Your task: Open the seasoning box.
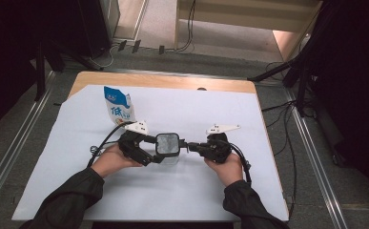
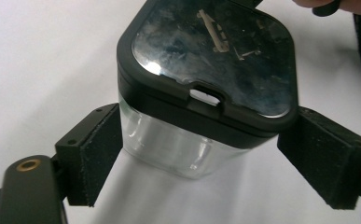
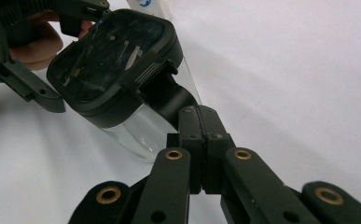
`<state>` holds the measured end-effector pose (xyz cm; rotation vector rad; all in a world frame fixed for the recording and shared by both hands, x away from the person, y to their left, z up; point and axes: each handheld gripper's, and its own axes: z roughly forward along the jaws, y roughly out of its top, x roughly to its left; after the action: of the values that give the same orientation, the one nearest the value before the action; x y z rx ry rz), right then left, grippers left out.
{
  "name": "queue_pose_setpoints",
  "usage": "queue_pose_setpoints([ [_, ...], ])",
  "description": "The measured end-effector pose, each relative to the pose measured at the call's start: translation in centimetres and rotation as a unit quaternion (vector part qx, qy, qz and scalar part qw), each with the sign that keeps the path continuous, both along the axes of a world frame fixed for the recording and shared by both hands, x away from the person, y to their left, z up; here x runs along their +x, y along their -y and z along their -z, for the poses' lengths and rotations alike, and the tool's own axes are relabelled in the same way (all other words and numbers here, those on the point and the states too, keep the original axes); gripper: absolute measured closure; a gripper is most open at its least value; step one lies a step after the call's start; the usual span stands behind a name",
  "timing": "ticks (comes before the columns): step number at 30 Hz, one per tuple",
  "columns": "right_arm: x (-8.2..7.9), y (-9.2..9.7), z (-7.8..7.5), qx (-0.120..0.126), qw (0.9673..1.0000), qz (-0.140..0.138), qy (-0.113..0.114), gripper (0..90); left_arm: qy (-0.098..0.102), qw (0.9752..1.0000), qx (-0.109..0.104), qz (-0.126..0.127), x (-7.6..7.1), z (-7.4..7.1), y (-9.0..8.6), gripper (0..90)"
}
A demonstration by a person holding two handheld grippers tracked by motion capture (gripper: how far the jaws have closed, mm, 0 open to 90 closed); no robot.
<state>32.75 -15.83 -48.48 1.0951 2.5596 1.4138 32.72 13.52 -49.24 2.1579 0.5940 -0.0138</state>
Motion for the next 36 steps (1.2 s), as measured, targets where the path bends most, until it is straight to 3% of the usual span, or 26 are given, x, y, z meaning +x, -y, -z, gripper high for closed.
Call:
queue_pose_setpoints([
  [2, 0.0, 0.0, 0.0, 0.000, 1.0000, 0.000, 0.001, 90.0, 0.007, 1.0000, 0.006, 0.002, 0.0, 0.1, 0.2, 16.0],
  [14, -0.1, -0.1, 0.2, 0.001, 0.9999, 0.011, -0.004, 90.0, 0.006, 0.9997, 0.009, 0.020, 0.7, 0.2, 0.8, 12.8],
  [17, -0.1, -0.1, 0.2, 0.002, 0.9999, 0.013, -0.004, 90.0, 0.028, 0.9990, 0.026, 0.022, 0.4, -0.3, 1.0, 13.9],
  [24, -0.1, -0.1, 0.4, -0.002, 0.9998, 0.016, -0.009, 90.0, 0.025, 0.9992, 0.023, 0.022, 0.4, -0.5, 1.0, 14.0],
  [27, -0.1, -0.1, 0.4, -0.002, 0.9998, 0.017, -0.009, 90.0, 0.025, 0.9990, 0.032, 0.020, 0.3, -0.8, 1.1, 14.2],
  [30, -0.1, -0.1, 0.3, -0.003, 0.9998, 0.016, -0.008, 90.0, 0.022, 0.9993, 0.021, 0.021, 0.3, -1.0, 1.0, 14.5],
  [36, -0.1, 0.0, 0.3, -0.003, 0.9998, 0.017, -0.007, 90.0, 0.025, 0.9992, 0.024, 0.021, 0.2, -1.2, 1.0, 14.7],
])
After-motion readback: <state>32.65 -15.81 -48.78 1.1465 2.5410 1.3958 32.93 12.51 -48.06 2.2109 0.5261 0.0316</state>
